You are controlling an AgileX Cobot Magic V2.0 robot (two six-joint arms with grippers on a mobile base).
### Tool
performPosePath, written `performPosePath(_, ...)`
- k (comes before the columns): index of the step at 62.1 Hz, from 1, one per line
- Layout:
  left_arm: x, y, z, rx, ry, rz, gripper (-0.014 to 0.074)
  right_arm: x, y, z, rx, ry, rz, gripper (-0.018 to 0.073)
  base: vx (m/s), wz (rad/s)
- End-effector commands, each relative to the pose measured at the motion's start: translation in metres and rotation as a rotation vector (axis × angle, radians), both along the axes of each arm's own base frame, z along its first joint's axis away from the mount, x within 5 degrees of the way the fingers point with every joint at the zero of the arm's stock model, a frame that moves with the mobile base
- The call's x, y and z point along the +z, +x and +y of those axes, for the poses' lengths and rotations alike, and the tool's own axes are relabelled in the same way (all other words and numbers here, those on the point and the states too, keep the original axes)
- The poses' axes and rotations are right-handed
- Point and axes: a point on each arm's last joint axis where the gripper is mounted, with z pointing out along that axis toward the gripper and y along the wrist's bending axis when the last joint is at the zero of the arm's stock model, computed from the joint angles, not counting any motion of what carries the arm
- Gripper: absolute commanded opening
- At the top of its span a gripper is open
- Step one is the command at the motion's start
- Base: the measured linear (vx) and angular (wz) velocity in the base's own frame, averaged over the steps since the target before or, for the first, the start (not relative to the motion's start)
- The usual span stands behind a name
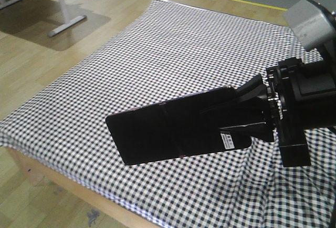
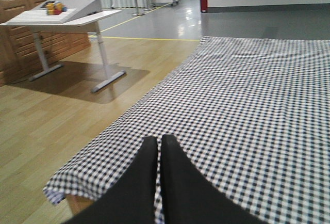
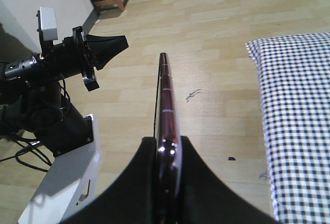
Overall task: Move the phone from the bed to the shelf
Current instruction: 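Drive the base away from the bed toward the wooden shelf, holding the phone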
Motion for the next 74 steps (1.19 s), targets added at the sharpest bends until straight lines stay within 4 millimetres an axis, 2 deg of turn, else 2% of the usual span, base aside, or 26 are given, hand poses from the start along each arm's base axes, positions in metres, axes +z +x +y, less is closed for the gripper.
performPosePath(1, 0.0145, -0.0013, -0.0002, -0.002, -0.011, -0.108, 0.0001, 0.0188, -0.0113, 0.0029, 0.053, 0.100, -0.010, -0.0002, -0.09, 0.34)
performPosePath(42, 0.0145, -0.0013, -0.0002, -0.002, -0.011, -0.108, 0.0001, 0.0188, -0.0113, 0.0029, 0.053, 0.100, -0.010, -0.0002, -0.10, 0.38)
performPosePath(74, 0.0145, -0.0013, -0.0002, -0.002, -0.011, -0.108, 0.0001, 0.0188, -0.0113, 0.0029, 0.053, 0.100, -0.010, -0.0002, -0.15, 0.58)
